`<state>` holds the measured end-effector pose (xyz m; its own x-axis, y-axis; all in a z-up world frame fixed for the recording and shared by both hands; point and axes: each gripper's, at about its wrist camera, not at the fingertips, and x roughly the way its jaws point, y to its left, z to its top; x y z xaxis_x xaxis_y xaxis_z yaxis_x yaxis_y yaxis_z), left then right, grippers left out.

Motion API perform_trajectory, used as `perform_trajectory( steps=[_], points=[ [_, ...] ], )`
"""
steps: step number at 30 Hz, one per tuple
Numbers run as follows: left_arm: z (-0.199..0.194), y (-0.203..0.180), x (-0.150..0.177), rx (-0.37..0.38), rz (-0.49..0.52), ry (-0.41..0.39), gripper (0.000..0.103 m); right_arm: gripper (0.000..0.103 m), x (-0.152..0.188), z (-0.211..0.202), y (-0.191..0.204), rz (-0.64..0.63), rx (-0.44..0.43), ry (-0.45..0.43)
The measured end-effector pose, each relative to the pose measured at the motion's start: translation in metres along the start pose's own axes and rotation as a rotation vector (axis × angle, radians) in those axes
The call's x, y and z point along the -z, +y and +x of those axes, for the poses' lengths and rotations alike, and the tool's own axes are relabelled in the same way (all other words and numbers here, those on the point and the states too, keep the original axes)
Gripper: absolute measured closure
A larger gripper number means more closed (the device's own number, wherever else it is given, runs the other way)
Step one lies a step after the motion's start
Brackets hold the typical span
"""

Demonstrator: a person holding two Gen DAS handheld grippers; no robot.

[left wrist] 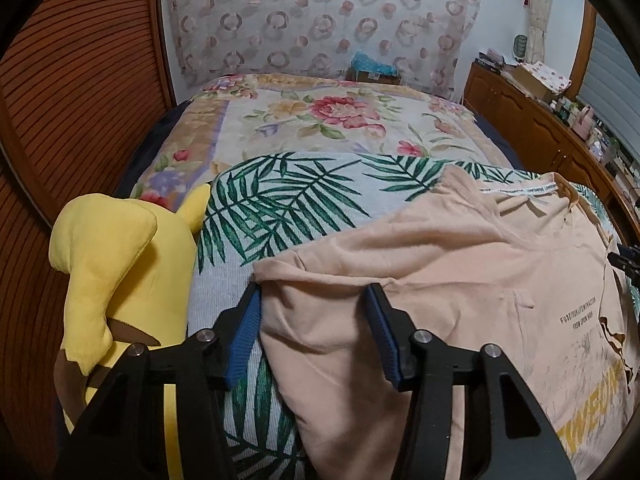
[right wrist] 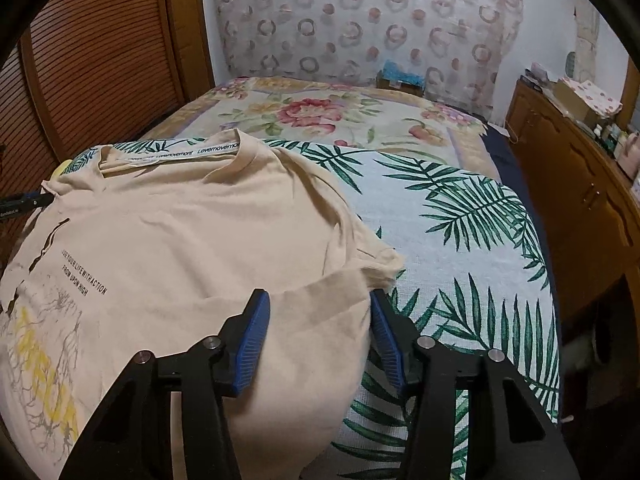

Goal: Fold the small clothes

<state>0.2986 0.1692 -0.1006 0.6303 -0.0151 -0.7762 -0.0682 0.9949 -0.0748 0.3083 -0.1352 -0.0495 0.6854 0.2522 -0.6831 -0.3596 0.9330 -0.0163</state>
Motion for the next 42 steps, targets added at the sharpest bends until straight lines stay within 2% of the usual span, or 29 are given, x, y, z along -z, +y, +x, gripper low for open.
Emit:
perform_trajectory(
  steps=[4,6,9,11,15,17,23,28,35,42],
  points=[
    [0.000,0.005,-0.002,0.021,-0.014,-0.009,0.087,0.051,0.006,-0.003,-0.003,0.000,0.006,-0.016],
    [0.000,0.003,-0.002,0.039,-0.015,-0.007,0.093,0.051,0.008,-0.004,-0.003,0.001,0.005,-0.016],
    [-0.009,-0.005,-0.002,0.055,0.005,-0.023,0.095,0.055,0.007,-0.005,-0.003,-0.006,0.013,-0.015],
    [-0.022,-0.014,-0.002,0.082,0.015,-0.050,0.095,0.095,0.006,-0.007,-0.004,-0.011,-0.013,-0.008],
    [-0.049,-0.031,-0.003,0.132,0.031,-0.104,0.095,0.097,0.003,-0.009,0.001,-0.037,-0.035,0.008],
    [-0.069,-0.040,-0.001,0.157,0.043,-0.138,0.096,0.097,0.002,-0.015,0.006,-0.031,-0.056,-0.016],
    [-0.121,-0.050,0.011,0.195,0.050,-0.221,0.096,0.097,0.003,-0.067,0.021,-0.041,-0.086,-0.156],
    [-0.171,-0.047,0.037,0.186,0.057,-0.302,0.096,0.097,0.017,-0.122,0.025,-0.050,-0.096,-0.245],
    [-0.221,-0.021,0.101,0.153,0.015,-0.364,0.096,0.097,0.077,-0.197,0.032,-0.071,-0.098,-0.328],
    [-0.255,-0.011,0.161,0.140,-0.009,-0.390,0.096,0.097,0.160,-0.237,0.036,-0.051,-0.086,-0.334]
  ],
)
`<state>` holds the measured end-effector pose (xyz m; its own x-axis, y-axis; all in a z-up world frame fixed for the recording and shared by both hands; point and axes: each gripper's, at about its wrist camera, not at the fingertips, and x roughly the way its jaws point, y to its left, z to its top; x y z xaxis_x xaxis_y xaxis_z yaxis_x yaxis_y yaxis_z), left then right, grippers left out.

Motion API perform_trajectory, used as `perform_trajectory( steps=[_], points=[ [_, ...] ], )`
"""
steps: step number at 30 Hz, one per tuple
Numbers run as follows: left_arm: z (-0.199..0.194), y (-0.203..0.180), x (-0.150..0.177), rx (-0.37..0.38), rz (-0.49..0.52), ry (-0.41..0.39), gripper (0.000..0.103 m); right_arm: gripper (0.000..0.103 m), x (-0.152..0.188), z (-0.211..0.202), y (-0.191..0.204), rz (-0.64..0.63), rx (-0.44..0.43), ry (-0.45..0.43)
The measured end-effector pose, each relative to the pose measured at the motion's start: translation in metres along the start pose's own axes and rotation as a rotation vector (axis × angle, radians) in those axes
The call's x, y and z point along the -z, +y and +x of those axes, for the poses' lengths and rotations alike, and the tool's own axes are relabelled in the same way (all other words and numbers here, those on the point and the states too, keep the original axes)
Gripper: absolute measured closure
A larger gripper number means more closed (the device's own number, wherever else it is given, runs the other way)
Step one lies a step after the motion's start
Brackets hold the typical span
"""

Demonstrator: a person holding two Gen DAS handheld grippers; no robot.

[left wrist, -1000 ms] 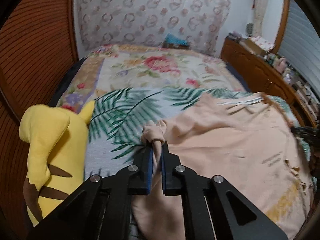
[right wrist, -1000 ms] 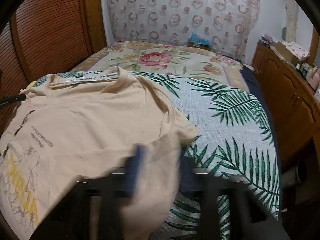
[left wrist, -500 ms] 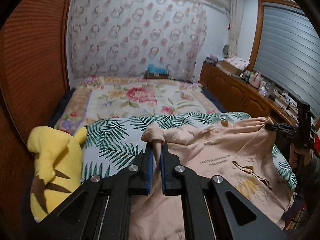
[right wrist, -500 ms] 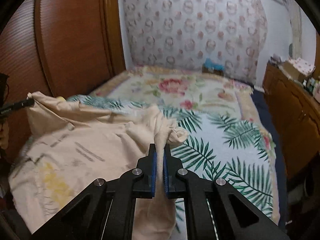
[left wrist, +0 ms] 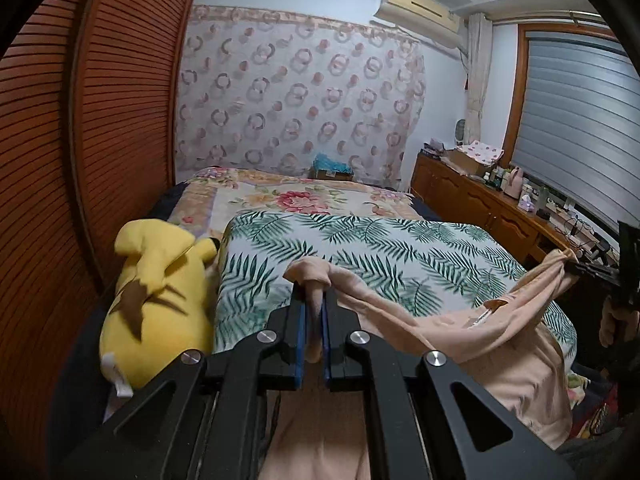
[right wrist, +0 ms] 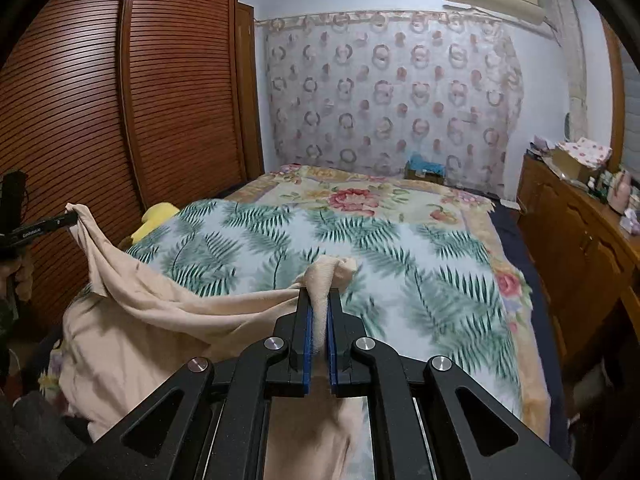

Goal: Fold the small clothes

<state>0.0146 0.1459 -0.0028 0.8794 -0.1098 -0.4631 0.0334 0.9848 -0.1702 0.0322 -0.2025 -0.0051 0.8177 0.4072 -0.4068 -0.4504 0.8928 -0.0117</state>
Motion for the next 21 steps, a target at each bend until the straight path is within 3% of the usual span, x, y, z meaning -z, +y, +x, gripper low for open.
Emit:
perform_trajectory(
  steps=[8,14,18,21],
  points=[
    [-0.042,-0.002,0.029,0.008,0.002,0.006,0.096,0.097,0.039,-0.081,0.020,0.033,-0.001,0.006],
    [-0.040,-0.002,0.045,-0.022,0.025,0.061,0.090,0.097,0.049,-0.085,0.026,0.014,-0.021,0.093],
    [-0.041,-0.004,0.047,-0.021,0.023,0.050,0.089,0.097,0.049,-0.082,0.024,0.033,-0.020,0.124],
    [-0.048,-0.006,0.044,-0.009,0.027,0.021,0.078,0.097,0.045,-0.077,0.024,0.028,-0.028,0.142]
  ],
)
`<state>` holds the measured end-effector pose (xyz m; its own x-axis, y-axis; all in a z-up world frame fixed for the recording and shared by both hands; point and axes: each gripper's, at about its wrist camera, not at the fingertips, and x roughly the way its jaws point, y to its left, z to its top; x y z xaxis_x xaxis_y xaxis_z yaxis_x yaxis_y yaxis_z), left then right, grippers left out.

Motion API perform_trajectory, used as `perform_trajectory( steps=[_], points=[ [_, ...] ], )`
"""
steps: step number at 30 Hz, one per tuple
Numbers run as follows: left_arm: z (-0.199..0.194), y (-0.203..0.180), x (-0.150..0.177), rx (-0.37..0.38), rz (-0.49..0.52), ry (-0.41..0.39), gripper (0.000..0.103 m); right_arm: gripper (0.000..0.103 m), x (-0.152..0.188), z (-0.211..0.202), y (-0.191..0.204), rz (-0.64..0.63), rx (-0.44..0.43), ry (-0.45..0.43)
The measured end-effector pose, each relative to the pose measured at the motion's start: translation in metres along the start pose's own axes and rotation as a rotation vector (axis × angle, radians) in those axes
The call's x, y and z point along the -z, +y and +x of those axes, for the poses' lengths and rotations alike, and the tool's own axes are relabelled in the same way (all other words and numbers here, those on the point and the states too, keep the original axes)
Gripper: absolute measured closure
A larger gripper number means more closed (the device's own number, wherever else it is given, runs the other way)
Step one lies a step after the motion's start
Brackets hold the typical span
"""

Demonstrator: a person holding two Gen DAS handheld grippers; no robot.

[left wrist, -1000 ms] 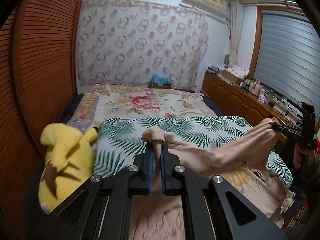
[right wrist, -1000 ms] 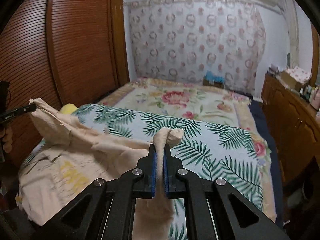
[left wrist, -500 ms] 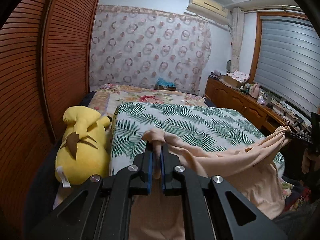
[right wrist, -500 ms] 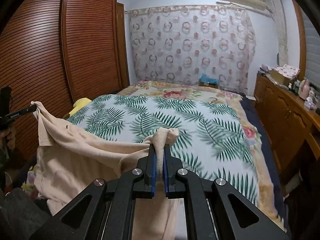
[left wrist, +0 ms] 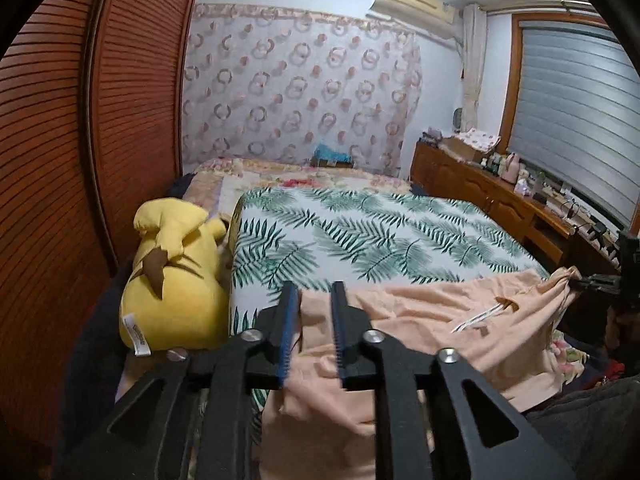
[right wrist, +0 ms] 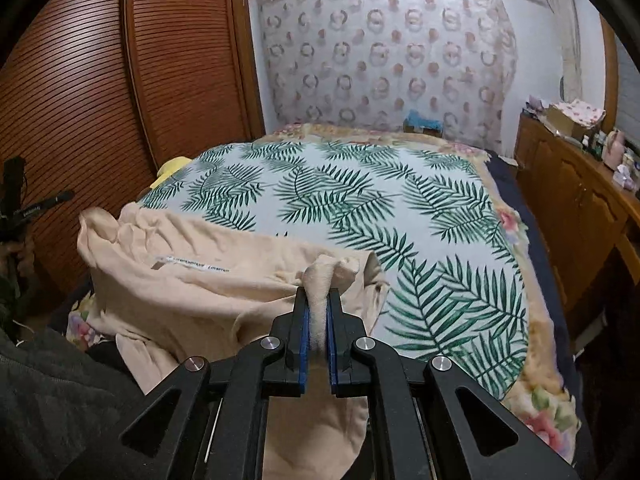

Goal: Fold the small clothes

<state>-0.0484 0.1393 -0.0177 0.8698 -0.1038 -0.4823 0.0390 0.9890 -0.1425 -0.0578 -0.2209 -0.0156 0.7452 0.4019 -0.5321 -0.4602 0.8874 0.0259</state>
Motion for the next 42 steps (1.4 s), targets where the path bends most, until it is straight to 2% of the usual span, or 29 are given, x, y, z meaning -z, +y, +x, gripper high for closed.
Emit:
perform_trajectory(
  steps=[4,6,8,10,11,16,21,27,31,32,33,36,41,42],
  points=[
    [0.002,-0.001,-0.004,-0.004,0.016,-0.004,0.059,0.089,-0.004,0.001,0.003,-0.005,0.020,0.013],
    [0.009,-0.001,-0.004,-0.003,0.013,0.015,0.055,0.080,-0.008,0.001,0.000,0.000,0.037,0.008],
    [0.021,0.001,-0.003,-0.003,0.009,0.039,0.044,0.067,-0.012,-0.004,-0.003,0.006,0.043,-0.007],
    [0.030,0.001,-0.002,0.001,0.008,0.049,0.024,0.058,-0.015,-0.008,-0.004,0.008,0.035,-0.024],
    [0.034,0.001,-0.001,0.003,0.008,0.055,0.023,0.054,-0.013,-0.010,-0.004,0.004,0.037,-0.028],
    [0.076,0.001,0.004,-0.022,0.025,0.135,0.022,0.046,-0.016,0.002,-0.008,-0.013,0.071,-0.031],
    [0.117,0.003,0.002,-0.050,0.033,0.213,0.022,0.045,-0.022,0.041,-0.020,0.007,0.067,0.002],
    [0.143,0.012,-0.001,-0.085,0.032,0.268,0.022,0.045,-0.023,0.082,-0.026,0.023,0.062,0.072],
    [0.152,0.013,0.004,-0.066,0.036,0.296,0.022,0.045,-0.024,0.092,-0.030,0.034,0.050,0.092],
    [0.154,0.013,0.006,-0.062,0.036,0.308,0.023,0.045,-0.024,0.095,-0.030,0.034,0.049,0.096],
    [0.156,0.012,0.007,-0.054,0.038,0.318,0.031,0.045,-0.024,0.096,-0.030,0.033,0.048,0.101],
    [0.156,0.009,0.012,-0.017,0.035,0.331,0.039,0.045,-0.024,0.103,-0.032,0.030,0.052,0.119],
    [0.159,0.004,0.014,0.021,0.039,0.351,0.042,0.043,-0.025,0.111,-0.031,0.008,0.054,0.126],
    [0.160,0.003,0.015,0.032,0.041,0.353,0.048,0.043,-0.025,0.113,-0.032,0.010,0.051,0.126]
  ],
)
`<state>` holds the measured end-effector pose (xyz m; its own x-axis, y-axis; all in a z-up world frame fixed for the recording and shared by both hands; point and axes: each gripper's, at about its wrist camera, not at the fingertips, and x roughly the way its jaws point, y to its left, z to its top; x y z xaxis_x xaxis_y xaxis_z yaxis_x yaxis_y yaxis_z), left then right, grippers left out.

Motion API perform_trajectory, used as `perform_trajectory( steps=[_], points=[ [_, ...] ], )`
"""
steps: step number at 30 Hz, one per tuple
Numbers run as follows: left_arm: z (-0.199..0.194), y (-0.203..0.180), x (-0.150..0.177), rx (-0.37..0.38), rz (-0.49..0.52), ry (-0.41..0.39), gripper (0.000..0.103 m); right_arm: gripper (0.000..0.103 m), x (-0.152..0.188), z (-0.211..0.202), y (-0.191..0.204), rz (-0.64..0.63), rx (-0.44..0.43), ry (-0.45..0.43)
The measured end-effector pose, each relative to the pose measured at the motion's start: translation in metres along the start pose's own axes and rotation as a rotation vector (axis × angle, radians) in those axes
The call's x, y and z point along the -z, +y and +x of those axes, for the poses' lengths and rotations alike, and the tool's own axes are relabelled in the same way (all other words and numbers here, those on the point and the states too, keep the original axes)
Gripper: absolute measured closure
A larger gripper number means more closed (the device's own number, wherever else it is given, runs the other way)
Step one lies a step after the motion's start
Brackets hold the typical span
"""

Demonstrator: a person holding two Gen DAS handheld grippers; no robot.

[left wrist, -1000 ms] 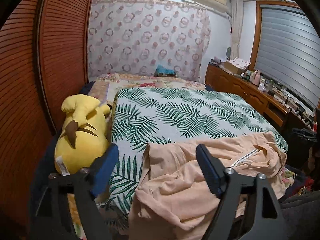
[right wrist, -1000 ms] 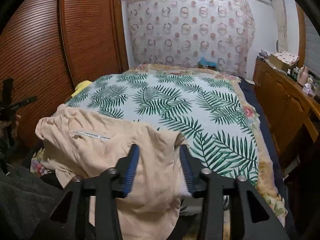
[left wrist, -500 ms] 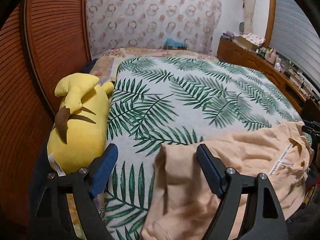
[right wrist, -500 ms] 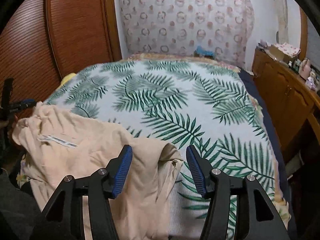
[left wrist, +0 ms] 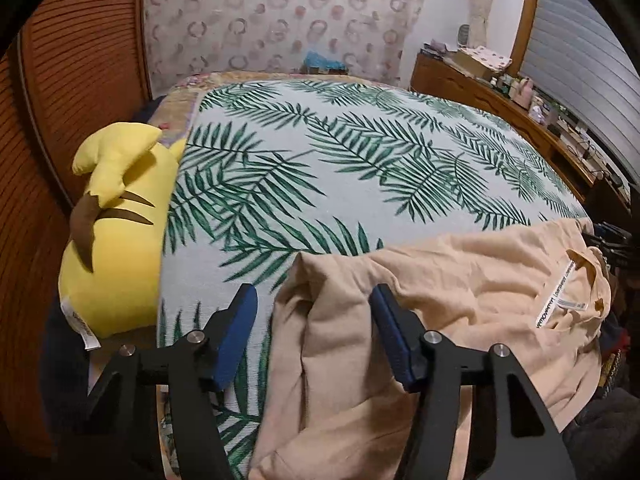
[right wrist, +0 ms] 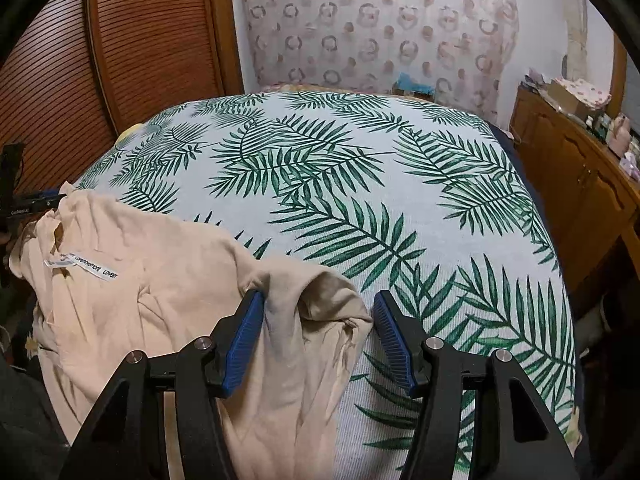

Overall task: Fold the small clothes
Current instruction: 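Open both tools, then regrasp the folded shirt edge with both tools, then lift the peach shirt high with both tools and shake it out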

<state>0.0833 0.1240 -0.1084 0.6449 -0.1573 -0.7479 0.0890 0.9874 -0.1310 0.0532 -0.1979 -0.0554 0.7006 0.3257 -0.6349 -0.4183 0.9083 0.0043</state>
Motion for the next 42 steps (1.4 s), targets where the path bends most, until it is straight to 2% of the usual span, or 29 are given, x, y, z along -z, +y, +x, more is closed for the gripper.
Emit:
perform_trajectory(
  steps=[2,5,6,8,10,14,19,24,33,42],
  points=[
    [0.001,-0.002,0.000,0.016,0.012,-0.005,0.056,0.043,0.000,0.001,0.002,-0.003,-0.006,-0.002],
    [0.001,-0.007,-0.001,0.051,0.021,0.002,0.075,0.045,0.001,0.002,0.005,-0.023,-0.016,0.006],
    [0.000,-0.009,-0.001,0.063,0.028,0.001,0.085,0.050,0.000,0.003,0.007,-0.032,-0.025,0.011],
    [-0.003,-0.014,0.000,0.051,0.040,-0.002,0.090,0.082,0.000,0.002,0.013,-0.055,-0.061,0.022],
    [-0.010,-0.019,-0.001,0.030,0.043,-0.025,0.091,0.088,0.000,0.000,0.020,-0.075,-0.082,0.031],
    [-0.054,-0.027,-0.001,0.057,0.019,-0.132,0.092,0.090,0.000,-0.024,0.028,-0.077,-0.097,-0.030],
    [-0.117,-0.041,-0.004,0.099,-0.014,-0.285,0.093,0.091,-0.006,-0.093,0.020,-0.024,-0.109,-0.180],
    [-0.174,-0.053,-0.011,0.115,-0.003,-0.428,0.093,0.091,-0.012,-0.156,0.017,-0.033,-0.090,-0.292],
    [-0.235,-0.055,-0.019,0.107,0.010,-0.564,0.093,0.091,-0.013,-0.233,0.018,-0.052,-0.084,-0.452],
    [-0.273,-0.057,-0.054,0.074,0.054,-0.685,0.093,0.091,-0.021,-0.289,0.026,-0.113,-0.036,-0.588]
  ],
)
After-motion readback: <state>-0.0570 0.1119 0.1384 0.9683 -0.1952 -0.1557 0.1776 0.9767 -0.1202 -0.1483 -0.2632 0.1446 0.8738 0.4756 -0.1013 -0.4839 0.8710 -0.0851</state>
